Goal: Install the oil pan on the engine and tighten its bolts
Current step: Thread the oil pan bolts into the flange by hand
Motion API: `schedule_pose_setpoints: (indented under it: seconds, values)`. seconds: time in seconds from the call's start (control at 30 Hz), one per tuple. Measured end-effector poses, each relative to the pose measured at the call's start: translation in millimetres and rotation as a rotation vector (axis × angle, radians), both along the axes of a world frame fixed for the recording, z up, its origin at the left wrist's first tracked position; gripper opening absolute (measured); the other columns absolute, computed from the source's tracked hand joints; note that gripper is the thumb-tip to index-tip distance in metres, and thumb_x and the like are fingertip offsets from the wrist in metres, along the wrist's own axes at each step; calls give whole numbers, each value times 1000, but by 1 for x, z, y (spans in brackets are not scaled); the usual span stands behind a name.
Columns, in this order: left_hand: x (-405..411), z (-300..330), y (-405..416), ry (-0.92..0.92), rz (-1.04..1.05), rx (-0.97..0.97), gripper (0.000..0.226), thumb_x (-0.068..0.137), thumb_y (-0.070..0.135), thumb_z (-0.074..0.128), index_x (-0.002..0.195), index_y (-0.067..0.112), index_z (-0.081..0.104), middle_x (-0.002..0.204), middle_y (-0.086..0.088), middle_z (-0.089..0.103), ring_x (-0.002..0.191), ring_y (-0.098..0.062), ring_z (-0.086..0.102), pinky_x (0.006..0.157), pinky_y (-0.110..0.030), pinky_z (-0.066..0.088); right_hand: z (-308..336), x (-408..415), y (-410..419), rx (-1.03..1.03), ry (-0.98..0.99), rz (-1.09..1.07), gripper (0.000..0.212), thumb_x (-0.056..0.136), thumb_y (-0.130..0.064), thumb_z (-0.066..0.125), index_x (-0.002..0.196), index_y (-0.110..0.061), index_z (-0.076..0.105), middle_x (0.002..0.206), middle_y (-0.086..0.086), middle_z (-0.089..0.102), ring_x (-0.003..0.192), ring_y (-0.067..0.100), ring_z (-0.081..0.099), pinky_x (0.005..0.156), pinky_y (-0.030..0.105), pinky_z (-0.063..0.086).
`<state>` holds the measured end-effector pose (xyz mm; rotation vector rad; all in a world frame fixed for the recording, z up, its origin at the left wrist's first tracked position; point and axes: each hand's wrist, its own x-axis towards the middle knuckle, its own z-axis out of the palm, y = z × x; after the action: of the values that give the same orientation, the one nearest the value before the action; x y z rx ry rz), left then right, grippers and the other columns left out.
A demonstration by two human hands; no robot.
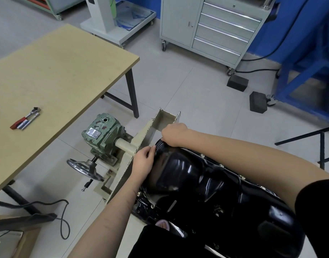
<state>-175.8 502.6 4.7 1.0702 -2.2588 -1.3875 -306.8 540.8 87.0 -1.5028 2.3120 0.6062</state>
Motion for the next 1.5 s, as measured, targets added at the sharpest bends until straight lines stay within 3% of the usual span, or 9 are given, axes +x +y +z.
schedule_pose_setpoints:
  seconds: [0.13,0.23,0.4,0.73,1.03,1.23,1.43,1.5]
  values:
    - [1,0,0,2,1,10,44,95,24,47,52,19,34,48,5,34,48,-9,32,49,-16,30,-1,1,-1,7,-31,-61,26,98,-16,38,114,-8,57,119,9,57,109,26,55,71,31,35]
    - [1,0,0,3,4,11,45,95,24,47,52,19,34,47,6,33,47,-9,31,48,-16,30,4,-1,0,17,-130,-107,33,99,-25,34,115,-7,56,121,10,56,110,28,53,74,31,37]
    - [0,-1,0,1,0,10,44,95,23,47,53,18,33,47,5,31,48,-9,30,48,-17,29,15,1,0,68,-154,-112,17,87,-16,42,95,-11,56,108,8,60,81,24,49,66,28,38]
    - [0,2,0,-4,-7,25,42,95,23,46,55,16,37,50,2,35,50,-10,33,49,-17,30,23,4,-9,92,-89,-71,6,84,-14,46,84,-16,51,84,0,52,76,22,49,58,24,34]
    - [1,3,0,-10,-6,44,39,95,24,46,61,7,41,51,1,34,51,-11,31,49,-19,27,15,3,-5,73,-153,-141,22,88,-11,39,100,-11,58,103,6,58,79,23,46,67,28,38]
    - [2,2,0,-4,-14,37,39,95,24,46,60,9,40,51,2,33,50,-10,30,49,-18,28,14,0,-3,30,-125,-106,11,87,-19,46,90,-14,55,102,5,61,78,23,49,61,27,36]
    - [0,1,0,13,-3,42,44,95,21,47,53,19,36,48,6,33,49,-9,32,48,-15,28,14,-5,4,-105,-288,1,12,85,-11,52,97,-12,56,107,9,60,100,27,55,65,29,39]
    - [0,1,0,12,-4,38,45,95,21,47,52,22,34,47,6,32,48,-9,32,48,-15,28,15,-9,7,-109,-325,35,16,86,-11,54,100,-9,61,107,9,62,102,26,55,74,31,45]
